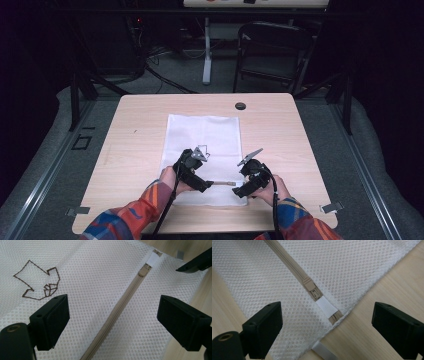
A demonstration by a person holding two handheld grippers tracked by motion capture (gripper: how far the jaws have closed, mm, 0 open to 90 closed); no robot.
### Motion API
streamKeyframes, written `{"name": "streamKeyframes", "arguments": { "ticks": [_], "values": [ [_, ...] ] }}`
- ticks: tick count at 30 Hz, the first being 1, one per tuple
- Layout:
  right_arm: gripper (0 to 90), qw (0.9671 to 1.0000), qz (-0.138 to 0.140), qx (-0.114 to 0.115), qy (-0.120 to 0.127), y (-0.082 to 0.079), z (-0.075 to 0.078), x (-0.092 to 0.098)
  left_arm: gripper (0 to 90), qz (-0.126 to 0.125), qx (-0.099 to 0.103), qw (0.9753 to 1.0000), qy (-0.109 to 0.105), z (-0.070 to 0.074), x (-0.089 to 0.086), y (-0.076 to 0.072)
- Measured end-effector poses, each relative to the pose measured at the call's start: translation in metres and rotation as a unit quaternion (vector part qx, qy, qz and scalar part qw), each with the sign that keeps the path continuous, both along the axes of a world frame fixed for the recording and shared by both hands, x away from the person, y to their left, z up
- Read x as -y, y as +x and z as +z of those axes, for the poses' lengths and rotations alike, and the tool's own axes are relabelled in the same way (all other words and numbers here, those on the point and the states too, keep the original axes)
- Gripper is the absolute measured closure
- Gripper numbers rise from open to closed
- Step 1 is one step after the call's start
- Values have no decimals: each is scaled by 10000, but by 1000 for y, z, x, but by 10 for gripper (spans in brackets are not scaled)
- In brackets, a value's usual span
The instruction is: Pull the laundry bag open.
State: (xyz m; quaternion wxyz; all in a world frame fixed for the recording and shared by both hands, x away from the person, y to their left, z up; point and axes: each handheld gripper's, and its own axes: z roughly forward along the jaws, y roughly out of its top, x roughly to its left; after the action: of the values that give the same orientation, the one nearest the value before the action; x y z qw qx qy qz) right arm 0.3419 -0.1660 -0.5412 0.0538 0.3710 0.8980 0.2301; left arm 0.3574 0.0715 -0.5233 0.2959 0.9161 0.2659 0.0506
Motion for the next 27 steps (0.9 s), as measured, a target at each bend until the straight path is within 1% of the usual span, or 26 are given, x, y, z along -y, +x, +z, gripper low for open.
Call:
{"name": "streamKeyframes", "arguments": {
  "ticks": [1,2,3,4,5,6,8,9,12,13,14,15,16,18,19,20,21,22,23,24,25,26,27],
  "values": [
    [96,10000,-2,5,0,0,0,0,80,4,-10,10000,-40,-1,1,0],
    [100,10000,15,15,-34,0,0,0,81,-22,-15,10000,-21,-3,3,1],
    [108,10000,36,32,-70,1,1,-1,80,-47,-17,10000,-48,-4,4,1],
    [116,10000,42,43,-42,0,0,-1,80,-57,-30,9999,-105,-5,5,1],
    [126,10000,47,27,-21,0,0,-2,83,-88,9,9999,-135,-5,8,1],
    [136,9999,59,29,-80,0,0,-1,87,-164,29,9998,-110,-5,9,1],
    [143,9999,50,67,-92,0,1,0,108,-213,38,9996,-179,-6,13,1],
    [147,9999,1,111,-26,0,0,0,118,-274,62,9995,-145,-6,15,2],
    [197,9999,-30,150,-81,1,0,1,128,-397,43,9990,-189,-10,20,3],
    [232,9998,-38,182,-98,1,1,1,135,-409,35,9989,-209,-11,21,3],
    [261,9998,-30,192,-86,1,1,2,148,-478,17,9987,-172,-12,23,4],
    [293,9998,-55,207,2,1,0,2,156,-478,-4,9987,-200,-14,25,4],
    [347,9997,-41,224,-20,2,0,3,162,-501,-10,9986,-197,-15,27,4],
    [454,9998,-46,216,-19,3,0,4,221,-580,-20,9981,-189,-17,30,4],
    [507,9998,-26,212,30,3,-1,4,235,-635,-33,9978,-212,-19,33,4],
    [556,9998,-12,216,-14,3,-1,3,241,-684,-47,9974,-228,-20,34,4],
    [625,9997,2,228,-11,3,-2,3,279,-730,-62,9970,-248,-21,36,4],
    [665,9997,22,220,41,2,-3,2,305,-776,-71,9966,-253,-22,38,4],
    [704,9997,25,228,-23,2,-4,2,330,-795,-81,9964,-276,-23,39,4],
    [731,9997,73,216,-79,2,-4,1,371,-844,-77,9961,-254,-24,41,4],
    [768,9997,57,225,-41,2,-6,0,381,-859,-106,9959,-273,-25,43,4],
    [800,9997,74,220,-64,2,-8,-1,412,-894,-109,9956,-265,-26,44,4],
    [831,9996,44,264,-55,1,-9,-1,451,-939,-114,9951,-278,-27,46,4]
  ]
}}
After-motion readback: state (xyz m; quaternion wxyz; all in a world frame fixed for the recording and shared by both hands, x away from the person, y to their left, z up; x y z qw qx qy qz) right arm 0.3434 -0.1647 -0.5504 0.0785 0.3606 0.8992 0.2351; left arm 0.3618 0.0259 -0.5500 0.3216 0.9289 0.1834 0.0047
